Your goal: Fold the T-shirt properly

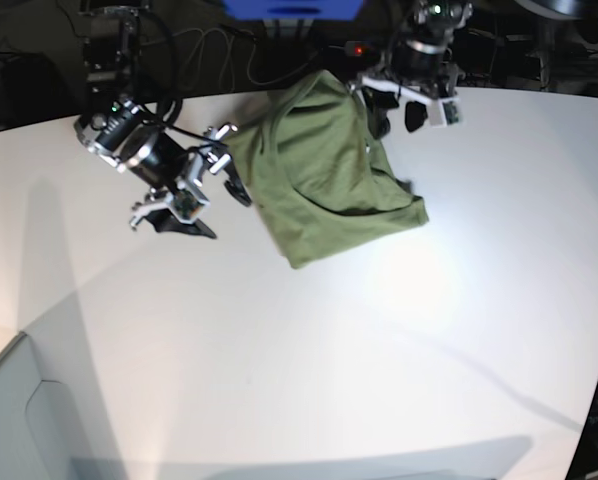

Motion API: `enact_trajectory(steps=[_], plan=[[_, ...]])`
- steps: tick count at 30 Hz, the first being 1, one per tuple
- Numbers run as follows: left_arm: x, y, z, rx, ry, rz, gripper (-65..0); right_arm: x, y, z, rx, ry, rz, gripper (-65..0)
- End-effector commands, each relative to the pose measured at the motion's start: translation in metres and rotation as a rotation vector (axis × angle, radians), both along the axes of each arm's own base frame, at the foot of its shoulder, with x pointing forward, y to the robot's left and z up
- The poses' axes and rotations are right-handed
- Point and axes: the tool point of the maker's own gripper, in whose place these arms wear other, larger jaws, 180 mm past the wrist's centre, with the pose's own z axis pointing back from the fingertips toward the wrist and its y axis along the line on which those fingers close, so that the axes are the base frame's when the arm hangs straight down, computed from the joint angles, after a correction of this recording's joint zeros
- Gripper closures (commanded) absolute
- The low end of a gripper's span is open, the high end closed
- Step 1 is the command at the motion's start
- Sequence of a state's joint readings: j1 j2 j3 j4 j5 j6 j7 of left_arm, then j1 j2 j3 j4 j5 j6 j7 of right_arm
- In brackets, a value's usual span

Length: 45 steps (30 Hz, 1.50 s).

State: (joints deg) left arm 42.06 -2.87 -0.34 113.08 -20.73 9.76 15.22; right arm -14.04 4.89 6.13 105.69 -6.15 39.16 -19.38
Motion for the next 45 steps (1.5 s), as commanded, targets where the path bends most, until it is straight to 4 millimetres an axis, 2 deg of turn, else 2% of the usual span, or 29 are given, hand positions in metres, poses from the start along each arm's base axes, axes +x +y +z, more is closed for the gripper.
enact_trajectory(steps=[1,4,8,11,13,18,20,26,30,33,36,41,45], plan=[[0.011,-0.001,0.010,-0.005,-0.052,0.003,-33.9,0.002,0.000,0.013,0.028,-0.044,0.010,-38.3],[0.030,-0.008,0.014,-0.036,-0.092,0.033,-33.9,-0.006,-0.016,0.004,0.012,-0.010,-0.032,-38.3],[0.038,-0.012,0.001,-0.050,-0.081,0.040,-34.0,-0.014,-0.033,-0.005,-0.005,0.019,-0.079,-38.3],[0.033,-0.021,-0.021,-0.060,-0.025,0.016,-34.0,-0.019,-0.042,-0.009,-0.016,0.037,-0.103,-38.3],[0.026,-0.019,-0.035,-0.054,0.015,0.019,-34.0,-0.022,-0.047,-0.011,-0.021,0.045,-0.116,-38.3],[0.016,-0.018,-0.052,-0.050,0.058,0.021,-32.4,-0.021,-0.066,-0.010,-0.043,0.039,-0.166,-38.3],[0.017,-0.018,-0.052,-0.050,0.057,0.019,-26.0,-0.019,-0.079,-0.003,-0.059,0.017,-0.202,-38.1],[0.034,-0.013,-0.049,-0.025,0.026,-0.015,0.0,-0.017,-0.113,0.024,-0.120,-0.060,-0.290,-37.8],[0.048,-0.008,-0.049,0.001,0.012,-0.036,0.0,-0.020,-0.144,0.035,-0.150,-0.086,-0.396,-37.8],[0.058,-0.015,-0.053,0.020,0.055,-0.138,0.0,-0.025,-0.172,0.042,-0.169,-0.101,-0.497,-37.8],[0.068,-0.041,-0.049,0.055,0.058,-0.345,0.0,-0.033,-0.196,0.045,-0.195,-0.105,-0.577,-37.8],[0.077,-0.082,-0.036,0.153,-0.013,-0.733,0.0,-0.044,-0.219,0.048,-0.226,-0.103,-0.644,-37.8],[0.095,-0.099,-0.026,0.312,-0.047,-0.966,0.0,-0.050,-0.229,0.049,-0.241,-0.099,-0.674,-37.8]])
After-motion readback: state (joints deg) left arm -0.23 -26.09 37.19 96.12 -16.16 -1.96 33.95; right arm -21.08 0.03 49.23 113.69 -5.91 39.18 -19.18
